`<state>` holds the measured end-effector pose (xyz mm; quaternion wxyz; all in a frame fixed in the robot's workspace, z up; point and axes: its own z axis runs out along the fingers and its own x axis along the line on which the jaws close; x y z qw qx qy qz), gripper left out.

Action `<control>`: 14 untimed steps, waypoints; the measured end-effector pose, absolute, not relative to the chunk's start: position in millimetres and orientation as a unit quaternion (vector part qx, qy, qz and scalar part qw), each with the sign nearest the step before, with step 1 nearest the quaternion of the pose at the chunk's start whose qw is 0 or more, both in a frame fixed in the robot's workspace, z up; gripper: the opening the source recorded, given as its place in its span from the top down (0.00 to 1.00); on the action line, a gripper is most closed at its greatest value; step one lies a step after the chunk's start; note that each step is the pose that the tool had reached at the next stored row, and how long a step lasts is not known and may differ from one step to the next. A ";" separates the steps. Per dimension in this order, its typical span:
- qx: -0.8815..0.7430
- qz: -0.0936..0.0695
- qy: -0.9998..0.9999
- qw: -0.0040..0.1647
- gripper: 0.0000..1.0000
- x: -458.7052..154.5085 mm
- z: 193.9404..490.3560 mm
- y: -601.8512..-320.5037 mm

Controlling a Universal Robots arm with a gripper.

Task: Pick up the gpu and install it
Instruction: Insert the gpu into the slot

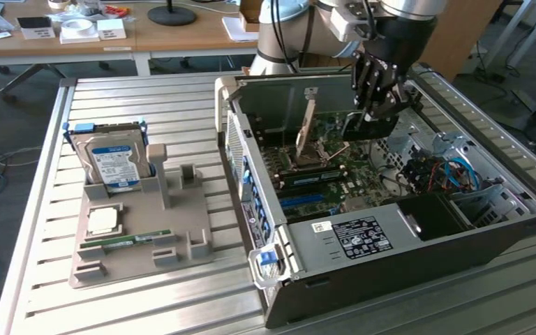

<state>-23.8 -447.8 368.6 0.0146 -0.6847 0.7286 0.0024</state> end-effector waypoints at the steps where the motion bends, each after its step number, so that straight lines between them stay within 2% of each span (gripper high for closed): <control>1: -0.685 0.003 0.729 0.015 0.73 -24.1 366.8 -447.8; 14: -0.685 0.009 0.729 0.007 0.73 -29.2 349.2 -450.5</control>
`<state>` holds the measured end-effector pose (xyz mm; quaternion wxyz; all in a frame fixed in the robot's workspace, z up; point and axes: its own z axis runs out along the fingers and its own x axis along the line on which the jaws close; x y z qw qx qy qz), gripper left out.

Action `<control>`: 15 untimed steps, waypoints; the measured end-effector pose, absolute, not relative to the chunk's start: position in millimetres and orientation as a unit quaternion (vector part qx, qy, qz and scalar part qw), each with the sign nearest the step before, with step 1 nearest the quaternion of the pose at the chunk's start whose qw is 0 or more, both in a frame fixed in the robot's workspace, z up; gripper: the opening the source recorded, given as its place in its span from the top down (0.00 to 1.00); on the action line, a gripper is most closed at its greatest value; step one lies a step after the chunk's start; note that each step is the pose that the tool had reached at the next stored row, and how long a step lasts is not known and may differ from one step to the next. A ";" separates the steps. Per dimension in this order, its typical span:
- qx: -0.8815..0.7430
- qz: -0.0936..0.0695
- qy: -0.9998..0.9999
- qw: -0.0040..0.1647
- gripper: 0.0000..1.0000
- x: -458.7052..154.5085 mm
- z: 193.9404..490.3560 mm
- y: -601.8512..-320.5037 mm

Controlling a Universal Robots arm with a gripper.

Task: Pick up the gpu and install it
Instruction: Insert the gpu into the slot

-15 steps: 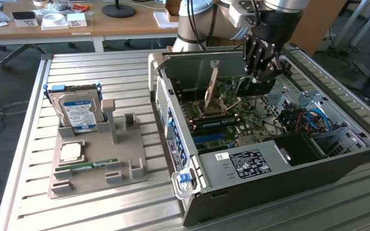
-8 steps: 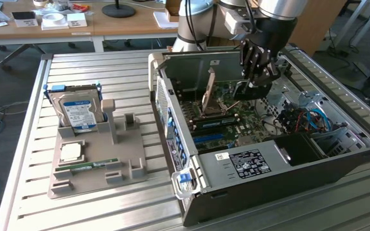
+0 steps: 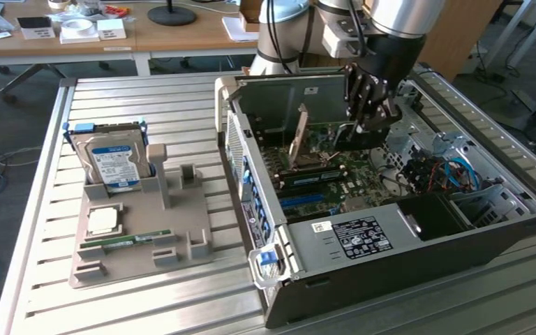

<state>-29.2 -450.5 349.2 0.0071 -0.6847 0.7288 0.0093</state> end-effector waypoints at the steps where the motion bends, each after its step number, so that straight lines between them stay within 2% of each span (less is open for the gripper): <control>1: -0.685 0.010 0.729 0.007 0.73 -29.2 347.3 -450.6; 15: -0.685 0.011 0.728 0.005 0.73 -29.5 332.7 -453.5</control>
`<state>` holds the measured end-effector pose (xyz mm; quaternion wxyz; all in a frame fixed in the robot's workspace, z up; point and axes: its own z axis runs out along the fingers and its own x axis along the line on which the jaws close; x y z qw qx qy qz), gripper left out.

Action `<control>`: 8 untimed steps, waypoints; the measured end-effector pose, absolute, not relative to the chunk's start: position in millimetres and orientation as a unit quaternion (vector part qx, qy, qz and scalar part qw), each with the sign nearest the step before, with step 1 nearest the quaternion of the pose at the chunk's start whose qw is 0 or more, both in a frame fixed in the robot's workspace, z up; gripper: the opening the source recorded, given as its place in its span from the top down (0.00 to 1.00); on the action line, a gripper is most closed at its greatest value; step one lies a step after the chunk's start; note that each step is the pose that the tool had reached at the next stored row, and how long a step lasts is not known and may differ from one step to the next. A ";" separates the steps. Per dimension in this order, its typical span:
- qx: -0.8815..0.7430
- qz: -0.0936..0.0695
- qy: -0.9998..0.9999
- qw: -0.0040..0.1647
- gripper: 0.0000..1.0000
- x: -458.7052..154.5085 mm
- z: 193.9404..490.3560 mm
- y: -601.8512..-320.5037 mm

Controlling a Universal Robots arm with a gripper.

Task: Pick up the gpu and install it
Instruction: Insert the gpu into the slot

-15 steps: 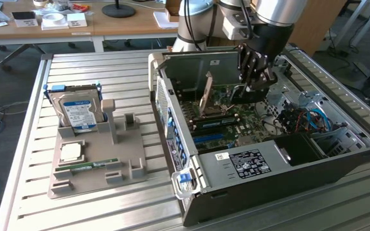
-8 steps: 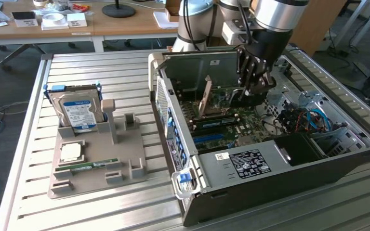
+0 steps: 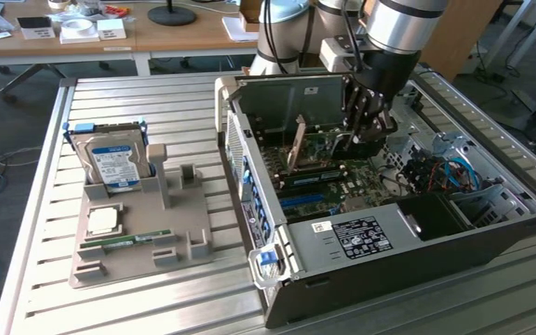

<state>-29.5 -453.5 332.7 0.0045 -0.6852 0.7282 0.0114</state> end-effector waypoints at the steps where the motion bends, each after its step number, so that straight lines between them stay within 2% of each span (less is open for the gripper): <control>1: -0.685 0.011 0.728 0.005 0.73 -29.5 332.6 -453.5; 8: -0.692 0.012 0.722 0.005 0.73 -29.5 328.2 -453.5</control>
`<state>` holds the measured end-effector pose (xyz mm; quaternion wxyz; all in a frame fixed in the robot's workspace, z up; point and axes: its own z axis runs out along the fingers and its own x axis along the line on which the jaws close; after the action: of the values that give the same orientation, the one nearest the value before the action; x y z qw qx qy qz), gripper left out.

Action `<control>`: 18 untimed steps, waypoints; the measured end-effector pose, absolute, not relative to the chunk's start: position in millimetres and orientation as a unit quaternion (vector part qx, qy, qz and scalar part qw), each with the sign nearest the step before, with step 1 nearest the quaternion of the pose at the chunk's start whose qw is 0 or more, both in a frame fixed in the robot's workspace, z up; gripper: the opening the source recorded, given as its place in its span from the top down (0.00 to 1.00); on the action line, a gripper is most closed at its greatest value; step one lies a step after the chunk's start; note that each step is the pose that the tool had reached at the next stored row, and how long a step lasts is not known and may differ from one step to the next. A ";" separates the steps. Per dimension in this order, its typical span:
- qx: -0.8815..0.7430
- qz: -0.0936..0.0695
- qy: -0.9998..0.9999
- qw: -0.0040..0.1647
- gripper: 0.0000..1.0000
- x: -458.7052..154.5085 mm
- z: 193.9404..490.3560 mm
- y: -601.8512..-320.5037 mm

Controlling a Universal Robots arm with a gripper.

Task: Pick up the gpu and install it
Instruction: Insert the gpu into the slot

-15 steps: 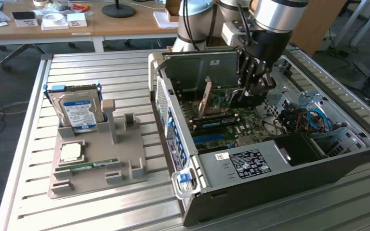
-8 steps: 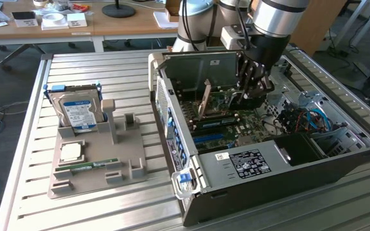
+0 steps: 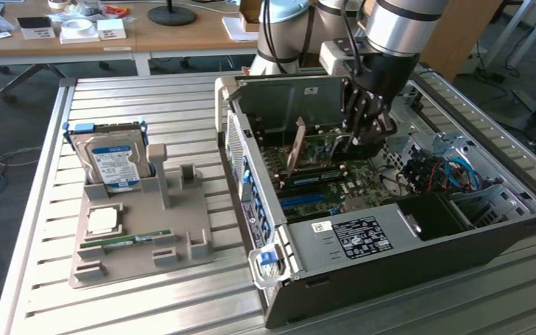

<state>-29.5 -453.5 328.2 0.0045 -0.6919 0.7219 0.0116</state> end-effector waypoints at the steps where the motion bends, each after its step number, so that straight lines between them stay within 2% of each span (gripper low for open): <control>1: -0.694 0.012 0.720 0.004 0.73 -29.5 326.6 -453.5; 18: -0.708 0.011 0.706 0.003 0.73 -39.4 301.9 -453.5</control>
<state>-39.4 -453.5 301.9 0.0033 -0.7079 0.7062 0.0114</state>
